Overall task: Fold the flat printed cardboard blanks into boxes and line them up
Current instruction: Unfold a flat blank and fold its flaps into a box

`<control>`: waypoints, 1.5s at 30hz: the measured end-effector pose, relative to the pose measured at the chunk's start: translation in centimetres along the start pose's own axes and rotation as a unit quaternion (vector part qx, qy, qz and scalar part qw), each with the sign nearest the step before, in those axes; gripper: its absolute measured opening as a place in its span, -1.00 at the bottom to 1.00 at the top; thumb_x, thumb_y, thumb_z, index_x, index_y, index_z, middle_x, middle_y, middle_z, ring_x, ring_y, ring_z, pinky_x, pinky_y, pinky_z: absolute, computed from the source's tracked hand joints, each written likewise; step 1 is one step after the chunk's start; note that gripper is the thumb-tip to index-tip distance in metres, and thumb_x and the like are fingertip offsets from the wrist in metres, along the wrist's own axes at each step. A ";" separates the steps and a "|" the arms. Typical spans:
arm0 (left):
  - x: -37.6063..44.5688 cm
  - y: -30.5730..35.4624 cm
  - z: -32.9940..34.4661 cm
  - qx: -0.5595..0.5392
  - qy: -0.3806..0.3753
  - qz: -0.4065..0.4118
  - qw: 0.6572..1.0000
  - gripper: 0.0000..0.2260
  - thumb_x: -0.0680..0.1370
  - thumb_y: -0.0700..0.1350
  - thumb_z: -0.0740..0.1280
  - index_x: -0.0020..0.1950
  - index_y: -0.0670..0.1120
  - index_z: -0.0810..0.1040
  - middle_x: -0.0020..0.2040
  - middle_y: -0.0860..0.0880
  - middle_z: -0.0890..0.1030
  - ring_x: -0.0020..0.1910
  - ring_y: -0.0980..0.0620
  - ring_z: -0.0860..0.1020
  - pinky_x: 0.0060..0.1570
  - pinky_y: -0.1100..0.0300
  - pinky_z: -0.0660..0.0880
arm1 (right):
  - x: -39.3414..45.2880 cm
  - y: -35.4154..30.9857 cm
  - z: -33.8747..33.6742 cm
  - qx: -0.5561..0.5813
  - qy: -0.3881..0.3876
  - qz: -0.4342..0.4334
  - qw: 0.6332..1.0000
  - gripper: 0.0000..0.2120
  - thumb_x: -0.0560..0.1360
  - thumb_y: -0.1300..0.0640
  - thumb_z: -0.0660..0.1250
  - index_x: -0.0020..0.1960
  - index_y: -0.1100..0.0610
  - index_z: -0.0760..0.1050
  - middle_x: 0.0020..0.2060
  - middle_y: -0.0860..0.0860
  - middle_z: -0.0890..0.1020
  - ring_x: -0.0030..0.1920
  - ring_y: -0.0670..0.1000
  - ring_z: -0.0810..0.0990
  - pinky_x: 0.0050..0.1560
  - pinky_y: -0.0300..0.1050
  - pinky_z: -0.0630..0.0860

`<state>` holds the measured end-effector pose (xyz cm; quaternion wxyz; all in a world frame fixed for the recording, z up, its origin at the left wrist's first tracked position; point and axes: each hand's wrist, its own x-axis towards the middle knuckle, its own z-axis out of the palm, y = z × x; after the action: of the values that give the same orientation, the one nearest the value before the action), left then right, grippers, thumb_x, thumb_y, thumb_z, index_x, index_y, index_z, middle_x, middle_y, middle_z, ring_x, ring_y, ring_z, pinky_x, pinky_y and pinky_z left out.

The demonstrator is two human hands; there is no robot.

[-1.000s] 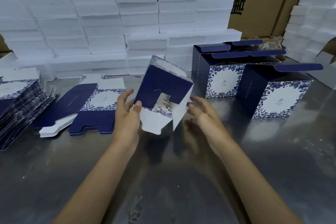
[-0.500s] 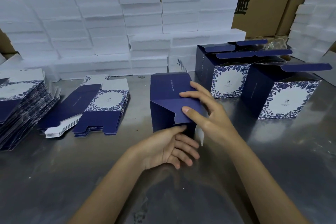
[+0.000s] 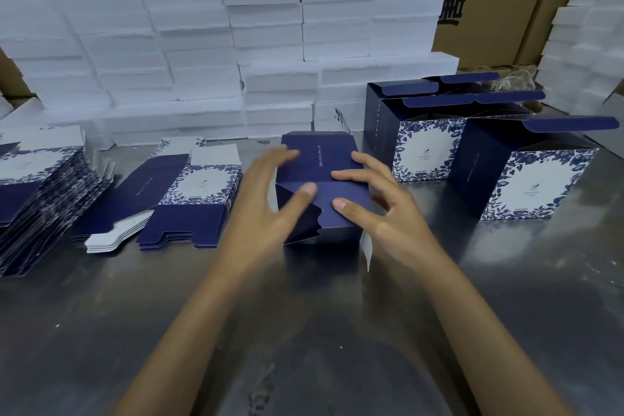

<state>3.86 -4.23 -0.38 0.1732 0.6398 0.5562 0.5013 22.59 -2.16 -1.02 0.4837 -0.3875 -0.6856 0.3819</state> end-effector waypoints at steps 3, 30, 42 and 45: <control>-0.2 -0.1 0.6 -0.012 -0.026 0.032 0.999 -0.72 0.57 -0.07 0.41 0.28 0.07 0.59 0.41 0.18 0.45 0.49 0.23 0.26 0.49 0.20 0.20 | 0.1 -0.1 -0.3 0.012 0.010 0.003 1.000 -0.73 0.49 0.25 0.50 0.15 0.02 0.65 0.41 -0.12 0.42 0.38 -0.25 0.43 0.44 0.08 0.37; -0.7 0.3 3.4 -0.048 0.086 0.060 0.993 -0.91 0.51 -0.12 0.48 -0.02 0.05 0.69 0.15 0.12 0.62 0.32 0.05 0.42 0.22 0.51 0.21 | 0.6 -0.1 0.8 -0.002 0.102 -0.010 0.995 -0.74 0.43 0.23 0.55 -0.14 -0.14 0.64 0.24 -0.11 0.52 0.39 0.00 0.42 0.42 -0.02 0.37; -0.2 -0.5 2.9 -0.050 0.054 0.064 0.995 -0.84 0.56 -0.14 0.42 0.10 0.05 0.70 0.21 0.18 0.62 0.43 0.17 0.37 0.34 0.43 0.23 | 0.9 0.8 0.1 0.006 0.095 -0.012 0.995 -0.78 0.48 0.25 0.50 -0.04 -0.07 0.69 0.29 -0.09 0.55 0.41 0.01 0.43 0.45 0.09 0.35; -0.1 -0.8 2.4 -0.058 0.026 0.058 0.996 -0.82 0.58 -0.12 0.40 0.15 0.05 0.69 0.25 0.19 0.60 0.45 0.22 0.34 0.38 0.40 0.24 | 1.0 1.1 -0.5 0.033 0.064 -0.005 0.997 -0.76 0.48 0.26 0.49 0.04 -0.05 0.70 0.34 -0.11 0.52 0.43 -0.06 0.43 0.46 0.10 0.36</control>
<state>5.46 -3.26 -2.10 0.1664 0.6467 0.4927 0.5580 23.04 -0.79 -1.49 0.5412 -0.3913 -0.6422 0.3762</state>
